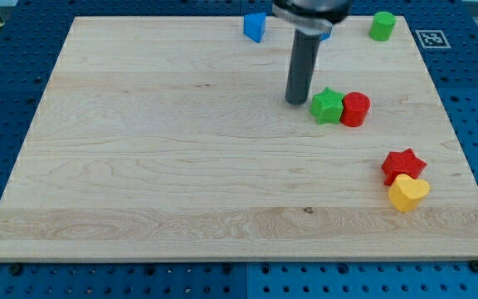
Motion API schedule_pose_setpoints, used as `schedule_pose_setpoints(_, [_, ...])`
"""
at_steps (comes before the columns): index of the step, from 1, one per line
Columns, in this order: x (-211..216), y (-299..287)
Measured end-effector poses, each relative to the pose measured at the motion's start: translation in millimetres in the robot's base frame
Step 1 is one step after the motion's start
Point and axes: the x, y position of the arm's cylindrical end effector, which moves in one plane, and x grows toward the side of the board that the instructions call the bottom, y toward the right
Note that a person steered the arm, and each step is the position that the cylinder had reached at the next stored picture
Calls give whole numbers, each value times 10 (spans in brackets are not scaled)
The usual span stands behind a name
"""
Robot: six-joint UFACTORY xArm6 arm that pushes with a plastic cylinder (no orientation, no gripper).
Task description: Slide the red circle to the red star
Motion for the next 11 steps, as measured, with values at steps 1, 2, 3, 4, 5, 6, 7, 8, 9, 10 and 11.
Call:
schedule_pose_setpoints(1, [-105, 226])
schedule_pose_setpoints(2, [45, 498])
schedule_pose_setpoints(3, [277, 944])
schedule_pose_setpoints(4, [420, 1292])
schedule_pose_setpoints(5, [455, 1402])
schedule_pose_setpoints(6, [157, 1402])
schedule_pose_setpoints(7, [-12, 1328])
schedule_pose_setpoints(8, [90, 1214])
schedule_pose_setpoints(9, [256, 1042])
schedule_pose_setpoints(10, [302, 881])
schedule_pose_setpoints(11, [395, 818])
